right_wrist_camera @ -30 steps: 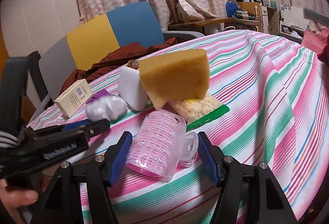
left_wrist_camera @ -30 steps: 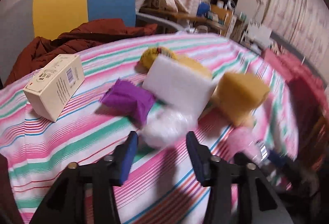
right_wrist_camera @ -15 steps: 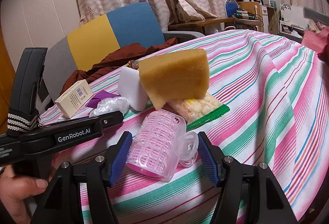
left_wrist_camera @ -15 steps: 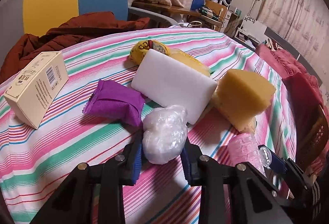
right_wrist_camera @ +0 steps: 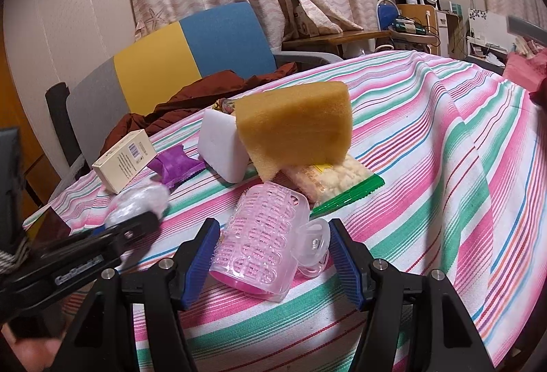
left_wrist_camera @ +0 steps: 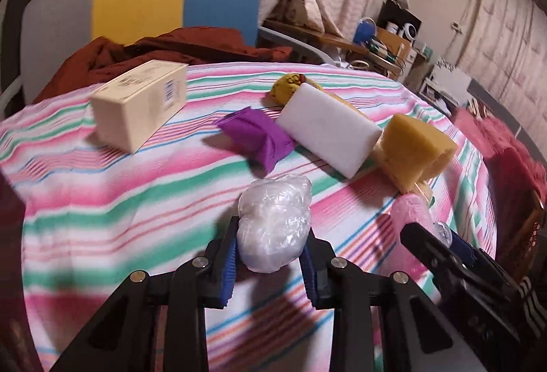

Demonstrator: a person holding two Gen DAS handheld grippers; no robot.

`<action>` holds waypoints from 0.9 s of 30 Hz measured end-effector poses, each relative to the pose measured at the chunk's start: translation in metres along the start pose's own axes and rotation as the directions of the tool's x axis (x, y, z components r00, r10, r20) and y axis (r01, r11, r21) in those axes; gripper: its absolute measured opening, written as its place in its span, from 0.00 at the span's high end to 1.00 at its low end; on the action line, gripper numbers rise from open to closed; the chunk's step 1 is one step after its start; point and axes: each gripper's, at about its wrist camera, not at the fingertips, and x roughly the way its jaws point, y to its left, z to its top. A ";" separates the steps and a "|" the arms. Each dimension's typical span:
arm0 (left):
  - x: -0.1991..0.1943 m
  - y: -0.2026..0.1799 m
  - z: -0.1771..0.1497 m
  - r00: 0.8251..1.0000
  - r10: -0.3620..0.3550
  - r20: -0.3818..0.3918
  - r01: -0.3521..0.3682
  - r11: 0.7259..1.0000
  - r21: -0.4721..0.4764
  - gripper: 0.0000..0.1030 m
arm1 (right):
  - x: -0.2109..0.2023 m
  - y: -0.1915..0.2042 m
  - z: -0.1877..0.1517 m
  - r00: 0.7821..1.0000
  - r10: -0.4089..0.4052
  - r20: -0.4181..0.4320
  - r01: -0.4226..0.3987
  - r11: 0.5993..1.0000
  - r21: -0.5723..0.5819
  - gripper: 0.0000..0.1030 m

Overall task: Organize objects
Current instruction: 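Grasp the white plastic-wrapped ball with the left gripper while the right holds the curler, then carry the ball and pink curler to the gold tray and open both grippers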

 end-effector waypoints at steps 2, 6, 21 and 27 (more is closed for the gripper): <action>-0.008 0.003 -0.008 1.000 -0.011 0.009 0.011 1.000 -0.019 0.70 | 0.000 0.001 0.000 1.000 0.005 -0.002 -0.005 1.000 -0.007 0.37; -0.025 0.008 -0.021 0.999 -0.016 0.031 0.017 0.998 -0.058 0.70 | -0.001 0.003 -0.001 1.000 0.019 -0.012 -0.019 1.000 -0.016 0.37; -0.147 0.041 -0.065 0.982 -0.043 0.183 0.078 0.979 -0.189 0.70 | -0.033 0.065 -0.010 0.970 0.212 -0.117 -0.224 0.969 -0.106 0.40; -0.195 0.074 -0.079 0.967 0.056 0.247 0.003 0.973 -0.230 0.70 | -0.058 0.115 -0.022 0.928 0.340 -0.152 -0.361 0.922 -0.141 0.40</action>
